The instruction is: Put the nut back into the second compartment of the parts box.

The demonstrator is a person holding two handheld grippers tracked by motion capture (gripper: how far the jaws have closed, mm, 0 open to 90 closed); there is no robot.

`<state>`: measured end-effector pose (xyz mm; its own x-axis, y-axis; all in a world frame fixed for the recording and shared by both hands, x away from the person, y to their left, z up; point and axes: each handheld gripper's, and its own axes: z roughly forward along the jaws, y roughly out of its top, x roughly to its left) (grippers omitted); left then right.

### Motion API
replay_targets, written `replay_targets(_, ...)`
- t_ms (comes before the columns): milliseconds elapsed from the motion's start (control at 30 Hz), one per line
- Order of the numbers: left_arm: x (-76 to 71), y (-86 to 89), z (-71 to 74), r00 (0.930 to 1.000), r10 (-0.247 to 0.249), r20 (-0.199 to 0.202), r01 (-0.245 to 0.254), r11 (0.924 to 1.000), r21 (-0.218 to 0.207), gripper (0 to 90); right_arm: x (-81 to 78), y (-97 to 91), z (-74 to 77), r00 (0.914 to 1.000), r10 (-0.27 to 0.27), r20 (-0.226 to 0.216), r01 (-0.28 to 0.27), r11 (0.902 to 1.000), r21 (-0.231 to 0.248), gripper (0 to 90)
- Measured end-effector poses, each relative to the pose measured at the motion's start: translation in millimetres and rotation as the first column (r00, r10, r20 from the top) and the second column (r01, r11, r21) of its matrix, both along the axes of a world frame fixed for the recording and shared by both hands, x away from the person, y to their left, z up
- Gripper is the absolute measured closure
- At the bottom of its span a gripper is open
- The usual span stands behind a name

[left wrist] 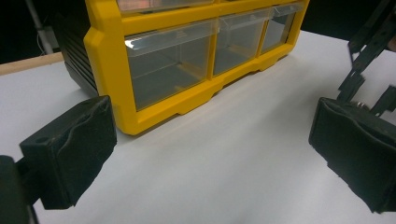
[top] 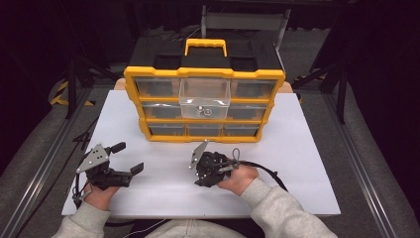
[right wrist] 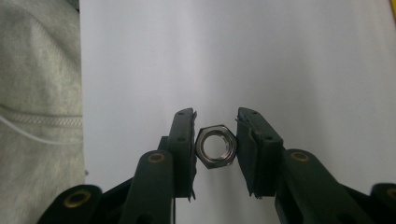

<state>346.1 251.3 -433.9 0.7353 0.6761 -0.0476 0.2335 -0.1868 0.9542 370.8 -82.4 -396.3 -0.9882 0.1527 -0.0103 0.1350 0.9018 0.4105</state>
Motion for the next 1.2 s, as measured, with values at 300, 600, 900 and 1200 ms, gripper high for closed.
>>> replay_targets(300, 0.5, -1.3, -0.8, 1.0, -0.002, -0.004, 0.002, 1.0, 0.004, 1.6, -8.7, -29.1, 33.9, 0.9982, -0.024, 0.056, 0.025, 0.9997, -0.005, 68.0)
replay_targets(600, 1.0, -1.9, -1.2, 1.0, -0.003, -0.007, 0.003, 1.0, 0.002, 1.5, -15.8, -53.1, 78.2, 0.9929, -0.073, 0.094, 0.071, 0.9972, 0.027, 68.1)
replay_targets(900, 1.1, -2.0, -1.3, 1.0, -0.002, -0.008, 0.002, 1.0, 0.001, 1.6, -15.1, -68.1, 123.4, 0.9834, -0.089, 0.158, 0.084, 0.9957, 0.04, 68.1)
replay_targets(1200, 0.8, -1.3, -0.8, 1.0, 0.002, -0.007, -0.002, 1.0, 0.002, 1.5, -9.3, -76.3, 164.0, 0.9766, -0.108, 0.186, 0.098, 0.9932, 0.064, 68.3)
